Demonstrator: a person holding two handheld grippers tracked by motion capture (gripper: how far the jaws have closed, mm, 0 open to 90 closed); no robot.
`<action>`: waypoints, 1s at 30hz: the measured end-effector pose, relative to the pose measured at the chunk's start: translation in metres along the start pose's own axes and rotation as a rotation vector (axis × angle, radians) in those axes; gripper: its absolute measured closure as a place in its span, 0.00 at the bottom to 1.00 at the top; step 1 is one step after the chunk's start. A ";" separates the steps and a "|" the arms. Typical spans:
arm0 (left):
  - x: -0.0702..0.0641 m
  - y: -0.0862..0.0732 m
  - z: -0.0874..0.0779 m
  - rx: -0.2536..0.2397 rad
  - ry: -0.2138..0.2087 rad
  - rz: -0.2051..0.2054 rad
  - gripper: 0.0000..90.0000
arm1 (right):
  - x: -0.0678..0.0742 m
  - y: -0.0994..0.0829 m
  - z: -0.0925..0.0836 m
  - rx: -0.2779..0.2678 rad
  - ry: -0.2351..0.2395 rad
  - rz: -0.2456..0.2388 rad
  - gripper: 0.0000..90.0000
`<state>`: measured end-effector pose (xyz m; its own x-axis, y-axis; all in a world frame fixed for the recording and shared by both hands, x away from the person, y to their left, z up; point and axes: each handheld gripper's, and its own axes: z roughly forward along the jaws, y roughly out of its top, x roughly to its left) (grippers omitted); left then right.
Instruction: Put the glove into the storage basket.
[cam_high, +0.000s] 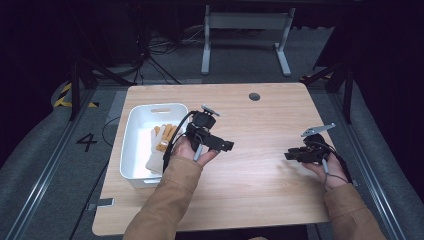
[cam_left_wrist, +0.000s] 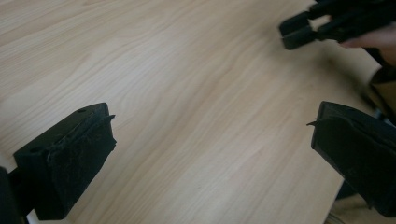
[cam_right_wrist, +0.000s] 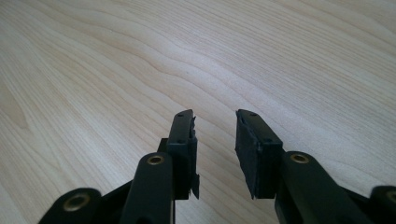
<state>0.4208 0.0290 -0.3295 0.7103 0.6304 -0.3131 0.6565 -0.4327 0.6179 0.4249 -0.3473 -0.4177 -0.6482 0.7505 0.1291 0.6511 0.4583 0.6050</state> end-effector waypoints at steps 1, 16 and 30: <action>-0.002 0.001 0.002 0.003 -0.037 0.028 0.00 | 0.001 0.000 -0.001 -0.002 -0.003 -0.007 0.75; -0.024 -0.035 0.049 -0.021 -0.190 0.202 0.00 | 0.015 0.008 -0.014 -0.058 0.020 -0.046 0.74; -0.039 -0.058 0.099 0.083 -0.191 0.313 0.00 | 0.015 0.003 0.004 -0.025 0.039 -0.062 0.73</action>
<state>0.3802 -0.0340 -0.4249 0.9091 0.3312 -0.2525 0.4132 -0.6413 0.6465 0.4190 -0.3331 -0.4166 -0.7025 0.7013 0.1212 0.5995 0.4913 0.6318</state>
